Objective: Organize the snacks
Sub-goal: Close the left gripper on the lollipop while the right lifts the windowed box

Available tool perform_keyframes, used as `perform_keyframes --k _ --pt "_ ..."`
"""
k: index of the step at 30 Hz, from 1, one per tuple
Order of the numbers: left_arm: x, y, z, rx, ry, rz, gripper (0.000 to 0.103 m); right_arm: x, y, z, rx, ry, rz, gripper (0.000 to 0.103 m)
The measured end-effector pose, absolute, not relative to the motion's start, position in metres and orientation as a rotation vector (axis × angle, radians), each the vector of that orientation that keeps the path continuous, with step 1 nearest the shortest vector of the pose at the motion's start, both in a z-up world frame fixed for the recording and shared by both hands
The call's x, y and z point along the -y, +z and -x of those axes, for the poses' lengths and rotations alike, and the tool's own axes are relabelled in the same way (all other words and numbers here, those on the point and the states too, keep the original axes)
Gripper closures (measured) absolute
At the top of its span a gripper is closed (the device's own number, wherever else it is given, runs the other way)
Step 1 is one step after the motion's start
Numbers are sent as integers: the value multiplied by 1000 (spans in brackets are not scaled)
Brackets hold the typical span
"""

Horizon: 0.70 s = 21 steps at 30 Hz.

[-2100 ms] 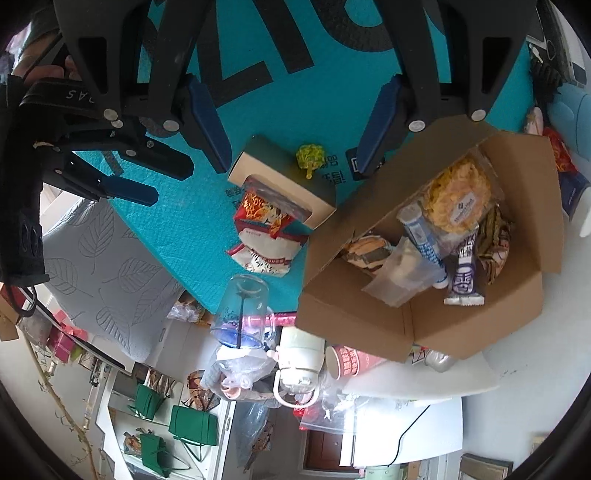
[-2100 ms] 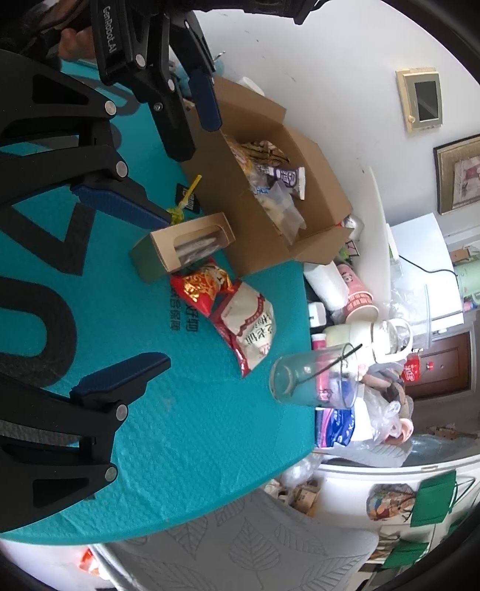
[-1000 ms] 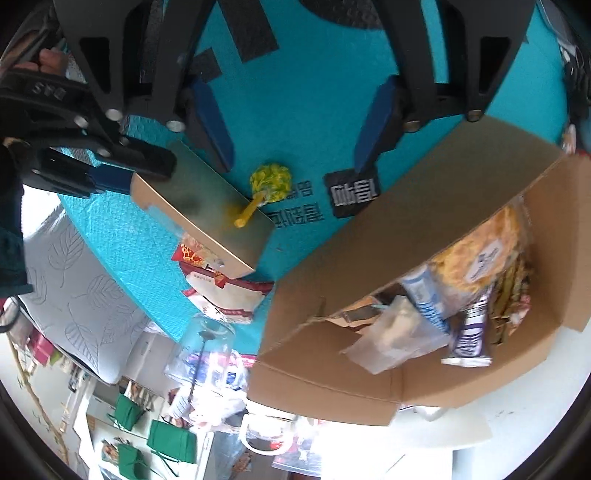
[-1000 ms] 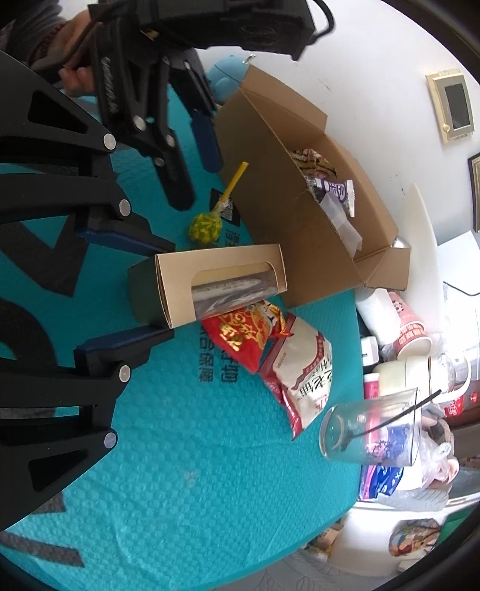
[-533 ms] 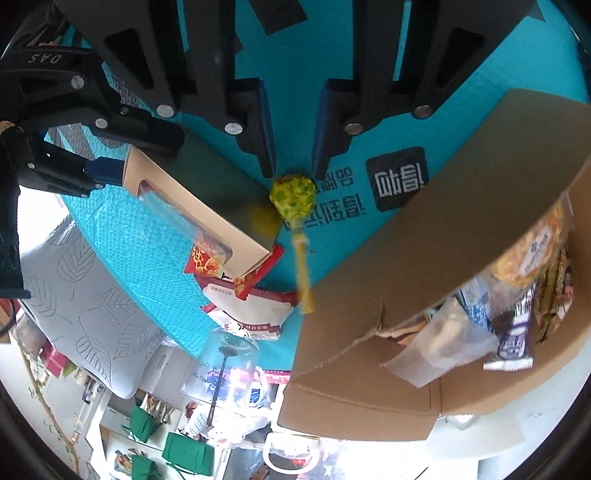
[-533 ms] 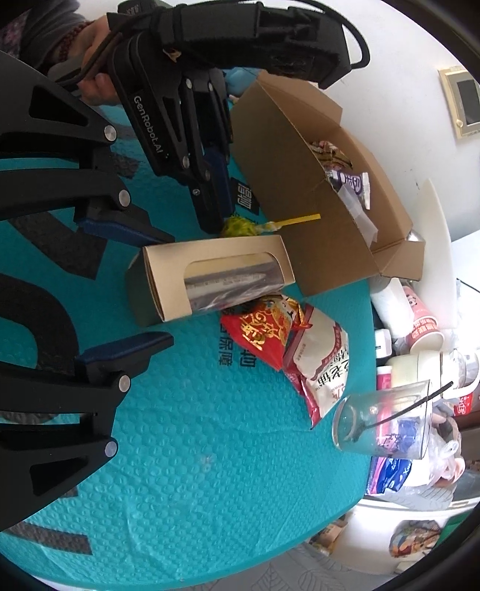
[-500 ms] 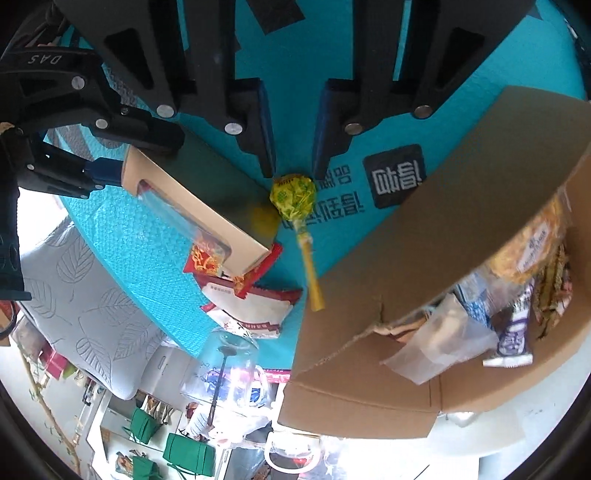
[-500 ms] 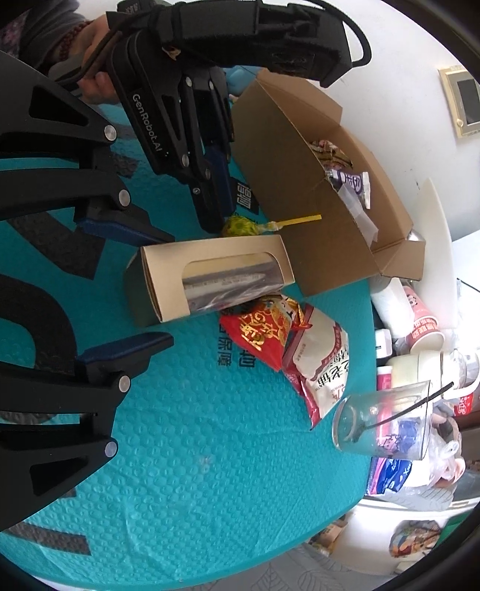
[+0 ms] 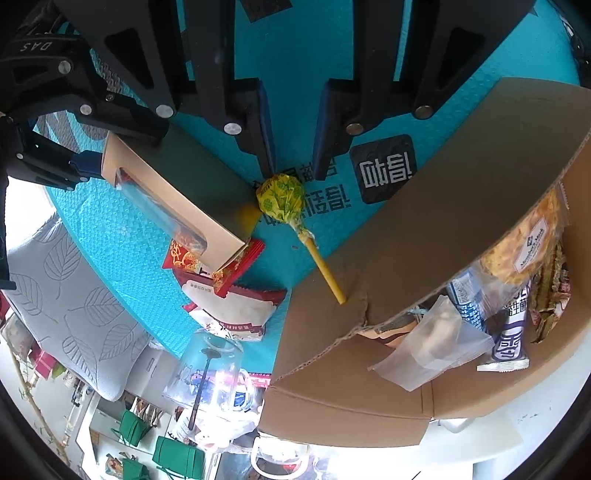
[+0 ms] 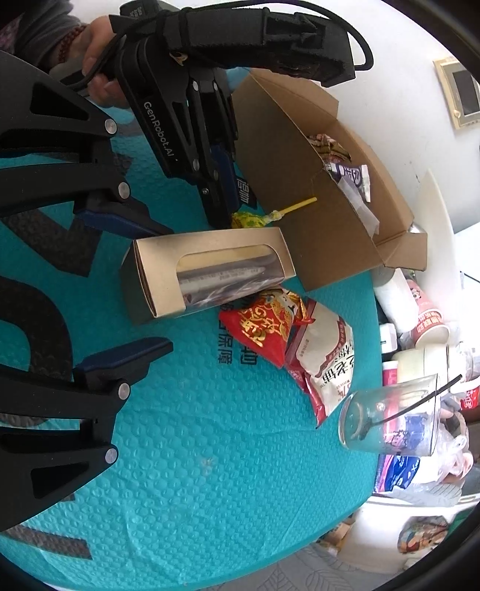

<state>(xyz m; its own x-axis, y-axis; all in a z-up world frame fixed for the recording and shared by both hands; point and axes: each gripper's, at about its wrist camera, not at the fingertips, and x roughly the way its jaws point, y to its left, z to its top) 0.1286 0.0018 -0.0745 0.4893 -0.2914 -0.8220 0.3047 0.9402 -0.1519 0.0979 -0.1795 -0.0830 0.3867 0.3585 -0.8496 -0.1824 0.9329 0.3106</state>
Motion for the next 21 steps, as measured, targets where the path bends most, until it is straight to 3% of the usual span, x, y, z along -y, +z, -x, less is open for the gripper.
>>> perform_keyframes --k 7,9,12,21 --pt "-7 -65 -122 -932 -382 37 83 182 -78 -95 -1083 345 -185 51" --pt "-6 -63 -124 -926 -371 39 83 182 -77 -96 -1069 361 -197 60" --pt "-6 -60 -127 -920 -361 50 83 182 -75 -95 -1046 361 -203 63" --pt "9 -72 -141 -963 -326 81 81 198 -64 -88 -1012 298 -184 64"
